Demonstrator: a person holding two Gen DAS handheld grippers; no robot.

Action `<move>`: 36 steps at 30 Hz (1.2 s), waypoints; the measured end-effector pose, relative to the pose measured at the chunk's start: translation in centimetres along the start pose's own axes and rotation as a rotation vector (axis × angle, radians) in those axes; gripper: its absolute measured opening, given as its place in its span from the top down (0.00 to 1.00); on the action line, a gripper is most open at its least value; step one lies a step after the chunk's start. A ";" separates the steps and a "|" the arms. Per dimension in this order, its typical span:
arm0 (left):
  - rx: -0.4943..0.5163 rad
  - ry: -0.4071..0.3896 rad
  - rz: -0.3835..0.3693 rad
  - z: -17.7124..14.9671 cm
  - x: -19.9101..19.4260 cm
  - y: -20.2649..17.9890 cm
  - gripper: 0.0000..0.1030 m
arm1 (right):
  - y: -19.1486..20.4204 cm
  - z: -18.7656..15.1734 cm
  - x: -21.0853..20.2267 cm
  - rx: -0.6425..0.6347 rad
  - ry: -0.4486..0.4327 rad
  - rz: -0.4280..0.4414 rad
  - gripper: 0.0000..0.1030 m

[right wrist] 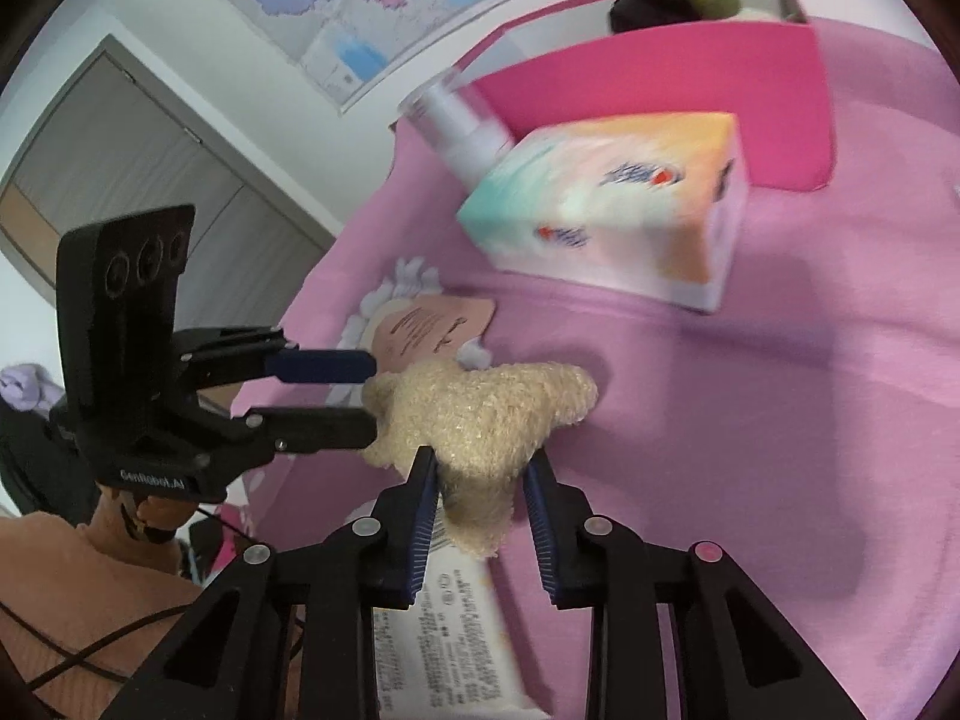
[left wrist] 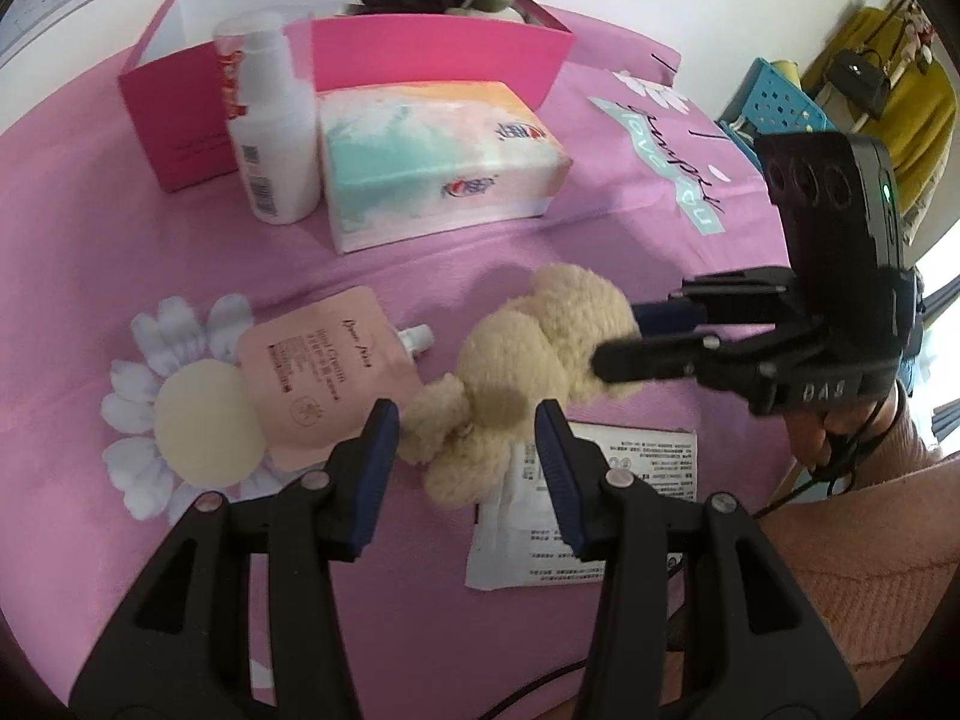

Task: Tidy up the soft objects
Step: 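Lift the teddy bear with the right gripper toward the pink box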

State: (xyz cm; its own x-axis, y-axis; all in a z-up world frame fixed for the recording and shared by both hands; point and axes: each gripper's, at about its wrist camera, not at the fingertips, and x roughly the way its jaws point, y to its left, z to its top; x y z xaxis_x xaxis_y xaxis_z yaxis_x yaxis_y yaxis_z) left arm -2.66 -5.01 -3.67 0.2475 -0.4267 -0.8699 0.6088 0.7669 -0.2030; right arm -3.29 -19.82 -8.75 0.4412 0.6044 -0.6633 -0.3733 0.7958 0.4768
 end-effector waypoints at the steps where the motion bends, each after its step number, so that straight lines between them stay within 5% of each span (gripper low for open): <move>1: 0.007 0.004 0.005 0.0 0.2 -0.2 0.52 | -0.4 0.0 -0.2 0.009 -0.003 -0.006 0.72; 12: 0.018 0.058 0.016 -0.4 1.9 -0.5 0.52 | -1.2 1.1 -0.7 0.024 -0.033 0.005 0.49; 16: 0.011 0.074 0.006 -0.6 2.5 -0.4 0.52 | -1.3 1.9 0.4 0.024 -0.030 0.003 0.49; 18: 0.021 0.069 0.004 -0.7 2.5 -0.5 0.52 | -1.5 2.0 0.9 0.024 -0.025 0.000 0.63; 21: 0.026 0.067 -0.013 -0.6 2.6 -0.7 0.53 | -1.9 1.9 1.1 0.034 -0.029 0.001 0.67; 28: 0.031 0.047 -0.050 -0.2 2.4 -1.1 0.63 | -2.3 1.4 -0.4 0.065 -0.082 0.027 0.70; 36: 0.046 -0.047 -0.040 1.7 -0.7 -1.1 0.63 | -1.1 2.3 -2.6 0.061 -0.157 0.064 0.70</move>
State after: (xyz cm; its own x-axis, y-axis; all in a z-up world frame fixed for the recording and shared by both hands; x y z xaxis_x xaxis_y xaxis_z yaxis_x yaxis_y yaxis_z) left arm -2.20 -6.34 -2.13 0.2565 -0.4795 -0.8392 0.6529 0.7262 -0.2154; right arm -2.18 -22.15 -6.20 0.5423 0.6482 -0.5345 -0.3565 0.7537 0.5522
